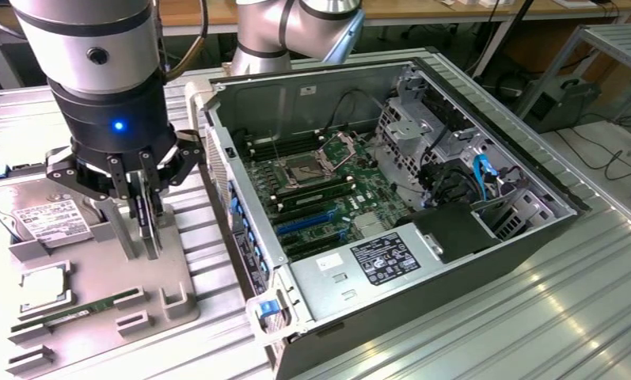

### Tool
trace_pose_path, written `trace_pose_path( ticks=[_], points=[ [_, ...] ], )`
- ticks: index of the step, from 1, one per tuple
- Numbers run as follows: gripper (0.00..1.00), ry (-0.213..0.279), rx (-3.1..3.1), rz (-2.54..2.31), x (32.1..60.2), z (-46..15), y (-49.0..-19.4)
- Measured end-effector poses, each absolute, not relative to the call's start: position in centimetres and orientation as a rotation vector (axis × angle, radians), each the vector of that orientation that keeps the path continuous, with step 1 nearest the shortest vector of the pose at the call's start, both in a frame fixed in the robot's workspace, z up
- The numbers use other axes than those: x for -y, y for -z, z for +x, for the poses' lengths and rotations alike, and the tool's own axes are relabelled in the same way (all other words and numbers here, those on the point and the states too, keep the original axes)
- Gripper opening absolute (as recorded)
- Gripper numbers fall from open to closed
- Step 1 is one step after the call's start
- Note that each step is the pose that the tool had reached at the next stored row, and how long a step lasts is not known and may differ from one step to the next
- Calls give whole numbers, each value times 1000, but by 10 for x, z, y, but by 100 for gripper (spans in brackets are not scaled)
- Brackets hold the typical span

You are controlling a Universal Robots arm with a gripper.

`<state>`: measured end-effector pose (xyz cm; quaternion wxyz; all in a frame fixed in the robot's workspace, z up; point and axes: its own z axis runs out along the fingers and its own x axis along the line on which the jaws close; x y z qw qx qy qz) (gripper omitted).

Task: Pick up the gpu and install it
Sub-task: 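Pick up the gpu and move the gpu toward the slot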

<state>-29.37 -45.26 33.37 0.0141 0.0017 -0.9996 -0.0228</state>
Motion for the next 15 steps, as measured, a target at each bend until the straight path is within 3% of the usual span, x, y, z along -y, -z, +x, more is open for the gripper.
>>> trace_pose_path(
  ticks=[15],
  points=[
    [28,71,3112,5,453,-294,-335]
  ],
)
